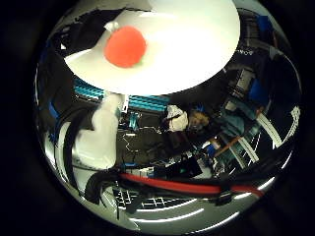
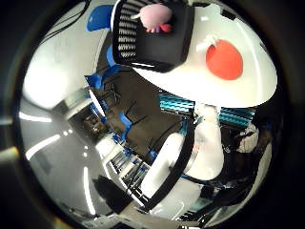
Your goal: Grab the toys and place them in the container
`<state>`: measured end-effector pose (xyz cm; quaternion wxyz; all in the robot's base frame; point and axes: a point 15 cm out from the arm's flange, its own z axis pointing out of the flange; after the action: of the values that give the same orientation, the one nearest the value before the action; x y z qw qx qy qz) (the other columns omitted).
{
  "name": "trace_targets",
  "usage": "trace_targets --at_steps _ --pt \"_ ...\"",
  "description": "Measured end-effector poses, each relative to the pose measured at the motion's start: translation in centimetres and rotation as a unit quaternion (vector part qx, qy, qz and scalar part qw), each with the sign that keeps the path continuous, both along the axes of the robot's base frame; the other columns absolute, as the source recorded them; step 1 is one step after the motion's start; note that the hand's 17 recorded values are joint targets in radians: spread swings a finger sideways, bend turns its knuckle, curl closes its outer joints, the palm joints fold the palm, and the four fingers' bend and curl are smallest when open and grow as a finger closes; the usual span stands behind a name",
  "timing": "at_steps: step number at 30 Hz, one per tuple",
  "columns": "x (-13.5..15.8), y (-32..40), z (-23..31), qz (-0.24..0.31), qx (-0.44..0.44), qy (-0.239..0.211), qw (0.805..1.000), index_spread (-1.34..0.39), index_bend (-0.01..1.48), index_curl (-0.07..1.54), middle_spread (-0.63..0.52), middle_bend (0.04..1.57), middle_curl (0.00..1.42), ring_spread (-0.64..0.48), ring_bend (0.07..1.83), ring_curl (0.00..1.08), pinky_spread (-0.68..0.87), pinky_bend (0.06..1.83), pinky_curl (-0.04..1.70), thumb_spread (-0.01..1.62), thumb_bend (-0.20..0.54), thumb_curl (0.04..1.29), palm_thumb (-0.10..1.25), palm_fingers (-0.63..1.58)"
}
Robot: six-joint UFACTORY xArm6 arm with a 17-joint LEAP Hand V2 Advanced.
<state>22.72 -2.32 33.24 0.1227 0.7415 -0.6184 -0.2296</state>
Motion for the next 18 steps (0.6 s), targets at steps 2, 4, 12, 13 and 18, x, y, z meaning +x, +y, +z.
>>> trace_targets --at_steps 2,4,12,13,18 --pt "0.1 -0.4 -0.9 -0.008 0.0 -0.002 1.0 -0.04 0.16 0.29 0.25 0.29 0.33 0.32 0.52 0.2 0.52 0.74 0.22 0.98 -0.027 0.26 0.0 0.21" --pt "0.3 -0.9 -1.8 -0.019 -0.001 -0.003 1.0 -0.04 0.17 0.29 0.25 0.28 0.33 0.32 0.51 0.2 0.53 0.75 0.22 0.98 -0.027 0.26 0.0 0.21" --pt "0.9 -2.5 -5.3 -0.042 -0.011 0.011 0.999 -0.04 0.16 0.29 0.25 0.28 0.33 0.32 0.49 0.19 0.53 0.76 0.21 0.97 -0.025 0.27 0.02 0.21" --pt "1.1 -2.6 -5.6 -0.043 -0.012 0.012 0.999 -0.04 0.16 0.29 0.25 0.28 0.33 0.32 0.5 0.19 0.53 0.76 0.21 0.97 -0.026 0.27 0.02 0.2" --pt "2.2 -2.9 -7.1 -0.046 -0.014 0.012 0.999 -0.04 0.16 0.29 0.25 0.28 0.33 0.33 0.49 0.19 0.53 0.76 0.2 0.96 -0.026 0.28 0.03 0.19"
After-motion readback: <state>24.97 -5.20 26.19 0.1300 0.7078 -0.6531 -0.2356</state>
